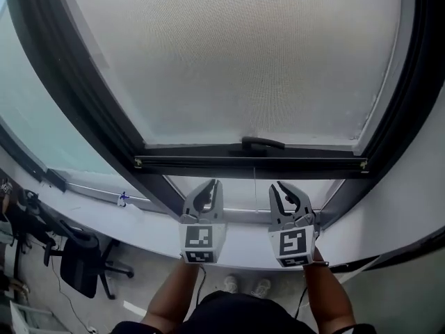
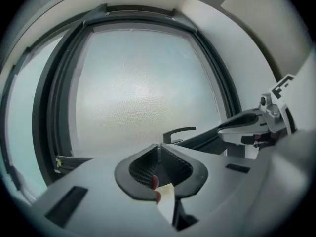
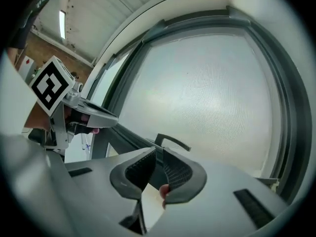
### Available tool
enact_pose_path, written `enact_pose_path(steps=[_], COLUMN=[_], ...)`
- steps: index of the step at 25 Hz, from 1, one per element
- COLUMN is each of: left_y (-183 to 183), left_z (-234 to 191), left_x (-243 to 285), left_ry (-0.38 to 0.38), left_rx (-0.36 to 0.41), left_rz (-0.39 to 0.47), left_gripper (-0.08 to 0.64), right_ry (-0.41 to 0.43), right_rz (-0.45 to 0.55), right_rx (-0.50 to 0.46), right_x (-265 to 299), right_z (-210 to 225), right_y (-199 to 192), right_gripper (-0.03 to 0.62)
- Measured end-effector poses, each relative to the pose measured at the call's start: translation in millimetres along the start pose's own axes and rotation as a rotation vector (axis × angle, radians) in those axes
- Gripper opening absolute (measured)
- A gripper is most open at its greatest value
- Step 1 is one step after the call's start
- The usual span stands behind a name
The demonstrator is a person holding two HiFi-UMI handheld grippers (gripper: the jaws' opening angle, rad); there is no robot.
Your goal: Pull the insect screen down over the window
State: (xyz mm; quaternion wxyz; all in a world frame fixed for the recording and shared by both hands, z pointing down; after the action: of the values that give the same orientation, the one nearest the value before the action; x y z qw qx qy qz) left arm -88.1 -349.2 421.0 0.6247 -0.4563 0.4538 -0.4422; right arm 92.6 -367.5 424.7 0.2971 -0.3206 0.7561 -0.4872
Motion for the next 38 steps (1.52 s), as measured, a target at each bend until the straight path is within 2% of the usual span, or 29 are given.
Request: enact_pose_path(steps=[2, 4, 5, 6, 10, 13, 18, 22, 28, 34, 38], left_y=[-4, -8, -11, -13, -22, -27, -24, -26, -34, -37, -34], left_z=[2, 5, 7, 8, 10, 8, 0, -9, -21, -27, -27], left_x=[-6, -12, -15, -19, -36, -49, -80, -110, -161, -207, -232], left_ry=[0.017, 0.024, 0.025, 0.026, 0.029, 0.030, 0.017, 0.000, -0.029, -0.043, -0.053], left_rx=[-0.002, -0.023, -0.034, -0.041, -0.078, -0.110, -0.116, -0.139, -0.181, -0.188, -0.192], left_rz=[-0.009, -0.022, -0.023, -0.025, -0.042, -0.044, -0.030, -0.028, -0.032, -0.034, -0.029], left_gripper=[0.003, 0.003, 0.003, 0.003, 0.003, 0.003, 0.003, 0.003, 0.003, 0.003, 0.003], right_ry=[-0.005, 0.000, -0.006, -0.014, -0.082, -0.112, -0.135, -0.160, -0.139, -0.205, -0.228], right_rz=[-0.013, -0.025, -0.024, -0.014, 0.040, 0.056, -0.016, -0.026, -0.064, -0.027, -0.054], right_rx=[0.051, 0.084, 0.098, 0.115, 0.172, 0.167, 0.226, 0.215, 0.206, 0.160, 0.146], right_x=[-4, -9, -11, -14, -25, -35, -49, -65, -87, -119, -138], right_z=[-6, -12, -13, -14, -19, -29, -59, -87, -142, -176, -193], right_y=[-4, -12, -16, -19, -16, -9, 7, 18, 23, 36, 41], right_gripper=[0.049, 0.046, 0.023, 0.006, 0.006, 0.005, 0.005, 0.005, 0.005, 0.005, 0.005])
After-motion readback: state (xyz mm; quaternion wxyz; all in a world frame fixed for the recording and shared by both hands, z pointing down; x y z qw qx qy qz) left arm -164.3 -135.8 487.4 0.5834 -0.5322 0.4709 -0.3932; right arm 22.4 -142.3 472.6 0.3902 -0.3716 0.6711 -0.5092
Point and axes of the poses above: the fingertips, and each gripper's own axes: x forward along the fingers, z to its right, y out of its top, the point moved 6 cm from there along -x, backward along the fingers, and after that the axes turned 14 degrees about z, right-handed, at the moved point
